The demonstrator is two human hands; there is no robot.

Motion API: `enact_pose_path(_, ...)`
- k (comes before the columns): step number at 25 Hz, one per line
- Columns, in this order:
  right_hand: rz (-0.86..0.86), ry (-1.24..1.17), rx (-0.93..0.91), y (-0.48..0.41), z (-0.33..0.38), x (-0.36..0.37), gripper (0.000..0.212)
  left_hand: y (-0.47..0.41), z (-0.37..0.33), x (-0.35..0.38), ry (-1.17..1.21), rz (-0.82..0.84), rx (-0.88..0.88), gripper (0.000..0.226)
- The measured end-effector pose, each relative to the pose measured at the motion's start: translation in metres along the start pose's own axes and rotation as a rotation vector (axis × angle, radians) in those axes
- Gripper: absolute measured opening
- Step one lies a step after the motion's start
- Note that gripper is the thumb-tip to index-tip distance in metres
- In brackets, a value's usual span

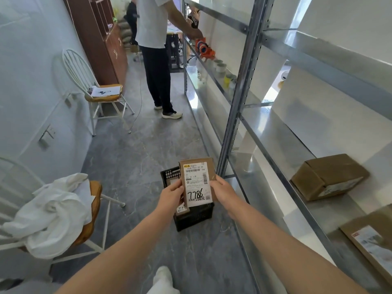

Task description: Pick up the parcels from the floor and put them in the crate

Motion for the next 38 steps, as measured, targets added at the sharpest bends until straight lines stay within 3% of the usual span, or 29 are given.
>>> enact_pose_path(7, -0.087, 0.003, 0.088, -0.092, 0.027, -0.012, 0.025, -0.094, -0.035, 0.011, 0.025, 0.086, -0.088, 0.038)
enact_pose_path(11, -0.076, 0.051, 0.146, -0.147, 0.056, -0.004, 0.046, -0.146, -0.062, 0.004, 0.049, 0.097, -0.128, 0.037)
enact_pose_path(21, -0.059, 0.109, 0.159, -0.238, 0.088, 0.015, 0.049, -0.233, -0.079, -0.014, -0.013, 0.096, -0.139, 0.036)
enact_pose_path(29, 0.057, 0.217, 0.164, -0.321, 0.084, 0.000, 0.047, -0.305, -0.077, 0.012, 0.019, -0.043, -0.091, 0.043)
enact_pose_path(34, 0.118, 0.201, 0.203, -0.374, 0.078, -0.027, 0.032, -0.357, -0.065, 0.035, 0.050, -0.162, -0.164, 0.043)
enact_pose_path(38, 0.162, 0.260, 0.268, -0.415, 0.051, -0.046, 0.035, -0.395, -0.031, 0.051, 0.072, -0.207, -0.245, 0.045)
Point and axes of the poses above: each hand's wrist, its own y-axis away from the middle knuckle, its own x-axis out of the palm, z = x × y, the point moved 5 cm from there along -y, towards the middle knuckle, and after that the axes turned 11 degrees about y, right-handed, at the moved point
